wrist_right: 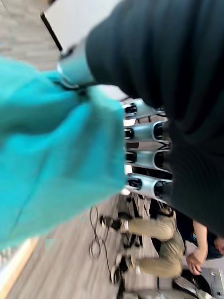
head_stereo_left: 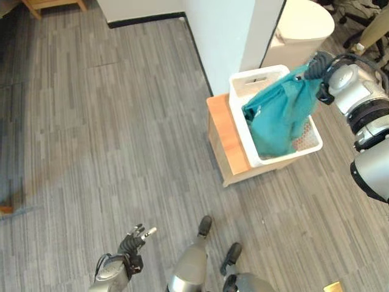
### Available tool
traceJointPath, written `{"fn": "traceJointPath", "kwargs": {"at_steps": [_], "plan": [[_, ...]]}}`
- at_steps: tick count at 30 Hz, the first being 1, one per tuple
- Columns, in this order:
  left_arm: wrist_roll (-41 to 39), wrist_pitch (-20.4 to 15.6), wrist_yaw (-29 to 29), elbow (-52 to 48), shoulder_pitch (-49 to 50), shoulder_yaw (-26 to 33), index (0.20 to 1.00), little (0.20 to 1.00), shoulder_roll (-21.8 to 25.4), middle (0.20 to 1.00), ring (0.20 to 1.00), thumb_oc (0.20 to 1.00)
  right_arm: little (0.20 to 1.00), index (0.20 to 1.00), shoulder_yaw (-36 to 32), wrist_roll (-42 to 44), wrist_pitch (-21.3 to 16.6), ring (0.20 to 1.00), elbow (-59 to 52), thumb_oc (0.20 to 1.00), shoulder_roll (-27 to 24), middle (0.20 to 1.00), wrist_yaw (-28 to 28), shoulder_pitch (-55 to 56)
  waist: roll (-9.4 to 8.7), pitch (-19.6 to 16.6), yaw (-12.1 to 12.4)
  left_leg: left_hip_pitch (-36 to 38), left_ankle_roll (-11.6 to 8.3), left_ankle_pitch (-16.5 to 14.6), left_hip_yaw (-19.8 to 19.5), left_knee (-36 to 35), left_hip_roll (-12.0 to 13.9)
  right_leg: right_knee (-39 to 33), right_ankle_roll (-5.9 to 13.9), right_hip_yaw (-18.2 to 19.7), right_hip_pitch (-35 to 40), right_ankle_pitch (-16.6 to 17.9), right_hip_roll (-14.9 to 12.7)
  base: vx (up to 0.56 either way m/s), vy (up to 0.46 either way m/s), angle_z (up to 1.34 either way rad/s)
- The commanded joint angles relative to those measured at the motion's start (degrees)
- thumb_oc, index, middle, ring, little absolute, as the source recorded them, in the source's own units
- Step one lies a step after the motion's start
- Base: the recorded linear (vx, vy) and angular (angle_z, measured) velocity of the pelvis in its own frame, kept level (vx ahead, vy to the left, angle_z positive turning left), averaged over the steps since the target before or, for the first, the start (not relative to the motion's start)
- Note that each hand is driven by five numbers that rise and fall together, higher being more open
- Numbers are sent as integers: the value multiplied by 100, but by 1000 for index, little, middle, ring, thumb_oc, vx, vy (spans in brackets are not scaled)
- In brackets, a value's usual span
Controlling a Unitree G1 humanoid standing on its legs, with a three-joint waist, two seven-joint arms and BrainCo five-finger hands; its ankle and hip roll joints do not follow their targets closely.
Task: Pick up bed clothes into laundry basket.
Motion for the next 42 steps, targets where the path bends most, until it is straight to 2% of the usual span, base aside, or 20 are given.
{"fn": "traceJointPath", "kwargs": {"at_steps": [1, 5, 9, 11, 15, 16, 17, 18, 20, 21, 22, 24, 26, 29, 30, 33, 34, 35, 40, 42], "plan": [[7, -157, -59, -165, 180, 46, 1000, 1000, 267, 1000, 1000, 1000, 1000, 1000, 744, -226, -17, 1000, -6, 1000, -366, 1000, 226, -758, -355, -5, 38, 220, -252, -101, 48, -15, 279, 64, 453, 137, -88, 588, -616, 0, 0, 0], [-1, -164, -77, -203, 126, 31, 1000, 1000, 319, 1000, 1000, 1000, 1000, 1000, 1024, 119, -84, 1000, -242, 1000, -609, 1000, 239, -1108, -434, -74, -48, 284, -264, -130, 84, -15, 298, 64, 461, 175, -58, 585, -620, 7, 2, -6], [-5, -188, -53, -206, 114, 78, 1000, 1000, 333, 1000, 1000, 1000, 1000, 1000, 1367, 1132, -224, 1000, -1344, 1000, -971, 1000, 220, -1525, -576, -147, -245, 381, -296, -169, 194, -15, 337, 64, 476, 254, -42, 618, -616, -6, 0, -10], [-7, -192, -43, -209, 123, 115, 1000, 1000, 335, 1000, 1000, 1000, 1000, 1000, 1483, 1256, -243, 1000, -1648, 1000, -1129, 1000, 207, -1621, -609, -165, -293, 408, -302, -179, 220, -15, 346, 64, 479, 269, -33, 626, -617, -10, 4, -14], [-37, -220, 17, -349, 265, 357, 1000, 1000, 277, 1000, 1000, 1000, 1000, 1000, 1599, 1943, -437, 1000, -3442, 1000, -2151, 1000, 29, -1653, -710, -247, -549, 504, -321, -217, 315, -15, 375, 64, 487, 342, 3, 659, -622, -12, 3, -5], [-36, -216, 19, -356, 269, 355, 1000, 1000, 285, 1000, 1000, 1000, 1000, 1000, 1581, 1941, -426, 1000, -3468, 1000, -2168, 1000, 21, -1632, -715, -246, -544, 507, -321, -218, 314, -15, 375, 64, 487, 341, 7, 658, -622, 0, 0, 0], [9, -222, 98, -505, 358, 519, 1000, 1000, 172, 1000, 1000, 1000, 1000, 1000, 965, 2277, -634, 1000, -4586, 1000, -2895, 1000, -254, -1089, -699, -286, -663, 566, -314, -252, 340, -15, 370, 64, 495, 358, 42, 661, -628, 3, 10, -9], [100, -227, 175, -665, 403, 653, 1000, 1000, 15, 1000, 1000, 1000, 1000, 1000, 149, 2369, -808, 1000, -5140, 1000, -3272, 1000, -601, -425, -600, -296, -748, 627, -298, -306, 346, -15, 373, 64, 500, 377, 100, 635, -632, 0, 0, 0], [398, -236, 301, -925, 447, 877, 1000, 1000, -152, 1000, 1000, 1000, 1000, 1000, -2174, 2259, -1103, 1000, -6127, 1000, -3502, 1000, -1074, 1698, -472, -393, -901, 658, -248, -343, 325, -15, 348, 64, 506, 380, 135, 625, -661, 28, 32, 6], [818, -227, 381, -1293, 488, 1058, 1000, 1000, -258, 1000, 1000, 1000, 1000, 1000, -4442, 2221, -1351, 1000, -6822, 1000, -2784, 1000, -1329, 4143, -328, -472, -1036, 732, -187, -402, 305, -15, 307, 76, 510, 383, 210, 577, -699, 30, 36, -8], [837, -213, 383, -1318, 516, 1034, 1000, 1000, -173, 1000, 1000, 1000, 1000, 1000, -4731, 2179, -1320, 1000, -6977, 1000, -2726, 1000, -1319, 4470, -394, -489, -987, 737, -186, -407, 290, -15, 307, 73, 511, 366, 224, 573, -697, 35, 48, -10], [845, -170, 352, -1748, 569, 1262, 1000, 1000, -446, 1000, 1000, 1000, 1000, 1000, -6511, 1978, -1324, 1000, -7655, 1000, -1159, 1000, -1300, 7079, -224, -615, -1116, 870, -134, -457, 277, -15, 267, 96, 499, 403, 322, 500, -730, 44, 51, 0], [657, -158, 334, -1987, 697, 1425, 1000, 1000, -556, 1000, 1000, 1000, 1000, 1000, -7078, 1840, -1217, 1000, -7929, 1000, -347, 1000, -1220, 8252, -144, -720, -1154, 992, -117, -507, 273, -15, 254, 103, 493, 399, 421, 445, -747, 49, 33, 12], [599, -161, 329, -2210, 829, 1618, 1000, 1000, -741, 1000, 1000, 1000, 1000, 1000, -7279, 1998, -1181, 1000, -7912, 1000, 620, 1000, -1078, 9126, 24, -864, -1357, 1118, -103, -533, 322, -15, 246, 126, 481, 463, 480, 398, -768, 30, 36, -31], [537, -177, 384, -2333, 901, 1620, 1000, 1000, -906, 1000, 1000, 1000, 1000, 1000, -7313, 2151, -1226, 1000, -7867, 1000, 1302, 1000, -1260, 9489, 137, -956, -1504, 1219, -87, -562, 378, -15, 242, 165, 470, 538, 497, 378, -766, 30, 47, -21], [573, -220, 467, -2335, 892, 1554, 1000, 1000, -1058, 1000, 1000, 1000, 1000, 1000, -7174, 2594, -1363, 1000, -7629, 1000, 2061, 1000, -1379, 9698, 270, -1031, -1646, 1313, -71, -573, 436, -15, 233, 202, 456, 631, 510, 358, -772, -2, 11, -11], [573, -222, 469, -2332, 896, 1555, 1000, 1000, -1049, 1000, 1000, 1000, 1000, 1000, -7166, 2606, -1375, 1000, -7627, 1000, 2067, 1000, -1379, 9708, 261, -1032, -1644, 1321, -71, -577, 439, -15, 234, 205, 456, 634, 515, 353, -772, -18, 0, -12], [502, -228, 532, -2324, 866, 1455, 1000, 1000, -1198, 1000, 1000, 1000, 1000, 1000, -6845, 2971, -1427, 1000, -7455, 1000, 2534, 1000, -1345, 9937, 360, -1057, -1728, 1377, -63, -572, 475, -15, 233, 234, 452, 682, 523, 346, -774, -15, 13, -5], [453, -258, 471, -2383, 904, 1297, 1000, 1000, -1404, 1000, 1000, 1000, 1000, 1000, -6276, 2955, -1196, 1000, -7344, 1000, 2650, 1000, -1056, 10200, 462, -1097, -1795, 1521, -56, -587, 576, -15, 234, 357, 430, 747, 559, 290, -793, -14, 1, -6], [582, -325, 403, -2365, 824, 1202, 1000, 1000, -1363, 1000, 1000, 1000, 1000, 1000, -6134, 2689, -1214, 1000, -7489, 1000, 2467, 1000, -962, 10075, 532, -1089, -1800, 1580, -45, -539, 537, -15, 238, 750, 397, 770, 524, 136, -786, -43, -24, -6]]}}
